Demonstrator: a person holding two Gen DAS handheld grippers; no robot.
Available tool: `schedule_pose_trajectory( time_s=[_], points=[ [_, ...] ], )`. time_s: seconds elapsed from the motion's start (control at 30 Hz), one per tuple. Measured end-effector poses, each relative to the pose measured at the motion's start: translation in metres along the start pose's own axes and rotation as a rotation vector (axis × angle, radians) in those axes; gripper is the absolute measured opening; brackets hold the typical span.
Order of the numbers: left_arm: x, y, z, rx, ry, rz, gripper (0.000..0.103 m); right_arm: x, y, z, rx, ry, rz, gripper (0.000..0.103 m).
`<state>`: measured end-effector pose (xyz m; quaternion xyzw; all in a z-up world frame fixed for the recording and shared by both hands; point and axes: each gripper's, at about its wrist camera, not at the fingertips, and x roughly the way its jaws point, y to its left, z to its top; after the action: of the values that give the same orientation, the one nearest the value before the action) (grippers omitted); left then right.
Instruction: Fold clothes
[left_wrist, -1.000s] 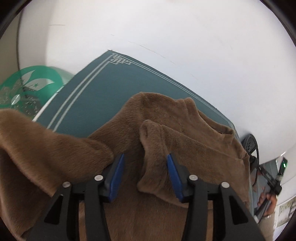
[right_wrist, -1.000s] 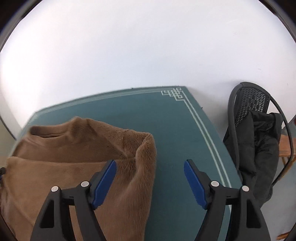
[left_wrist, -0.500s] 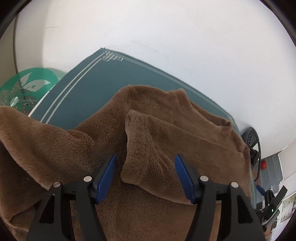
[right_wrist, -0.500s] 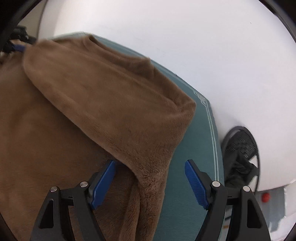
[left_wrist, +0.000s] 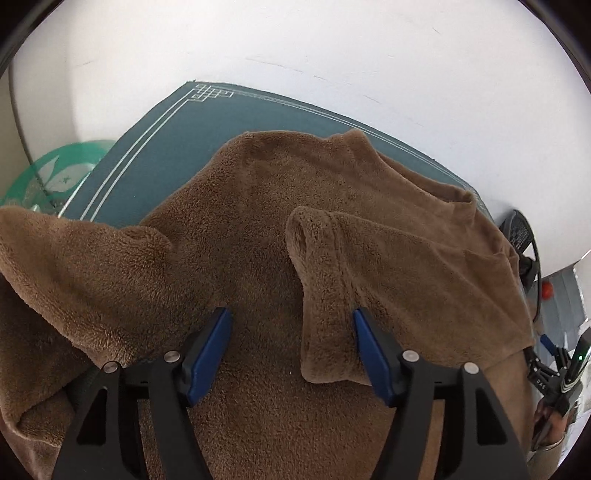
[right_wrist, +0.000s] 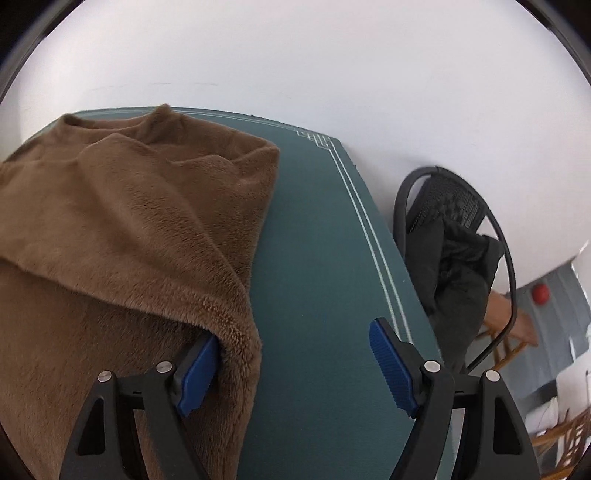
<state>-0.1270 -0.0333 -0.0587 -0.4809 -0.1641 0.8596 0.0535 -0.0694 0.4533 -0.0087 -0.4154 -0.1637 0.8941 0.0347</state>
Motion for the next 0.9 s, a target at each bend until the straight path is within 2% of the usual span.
schedule_pose_trajectory(
  time_s=[0.17,0.27,0.3,0.43,0.57,0.67,0.7,0.73,0.77,0.8,0.83,0.87,0.9],
  points=[
    [-0.002,0.01,0.002,-0.062,0.014,-0.058,0.072,-0.031,-0.027,0.008,0.096,-0.056,0.156,0.08],
    [-0.001,0.006,0.006,-0.063,0.01,-0.063,0.072,-0.043,-0.05,0.026,0.209,-0.095,0.271,0.081],
    [0.0,0.003,0.008,-0.058,0.01,-0.061,0.072,-0.039,-0.051,0.034,0.227,-0.089,0.281,0.081],
    [0.012,-0.009,0.012,-0.045,0.023,-0.063,0.072,-0.015,-0.047,0.073,0.268,-0.048,0.282,0.082],
    [0.017,-0.01,0.015,-0.049,0.02,-0.086,0.077,0.041,-0.034,0.101,0.271,0.023,0.308,0.081],
    [0.021,-0.008,0.02,-0.069,0.01,-0.126,0.078,0.087,-0.026,0.109,0.289,0.094,0.357,0.081],
    [0.022,-0.008,0.022,-0.075,0.006,-0.144,0.077,0.099,-0.024,0.109,0.296,0.112,0.37,0.07],
    [0.024,-0.009,0.024,-0.07,0.005,-0.165,0.077,0.106,-0.022,0.108,0.299,0.125,0.393,0.045],
    [0.026,-0.011,0.025,-0.064,0.004,-0.185,0.076,0.109,-0.018,0.107,0.3,0.135,0.423,0.038],
    [0.028,-0.013,0.027,-0.058,0.004,-0.203,0.061,0.109,-0.016,0.107,0.292,0.129,0.42,0.033],
    [0.03,-0.015,0.027,-0.048,0.01,-0.208,0.047,0.105,-0.015,0.108,0.279,0.111,0.394,0.024],
    [0.031,-0.017,0.027,-0.039,0.012,-0.207,0.021,0.101,-0.013,0.109,0.265,0.093,0.368,0.019],
    [0.028,-0.016,0.026,-0.031,0.001,-0.182,0.017,0.098,-0.013,0.11,0.256,0.078,0.331,0.017]
  ],
)
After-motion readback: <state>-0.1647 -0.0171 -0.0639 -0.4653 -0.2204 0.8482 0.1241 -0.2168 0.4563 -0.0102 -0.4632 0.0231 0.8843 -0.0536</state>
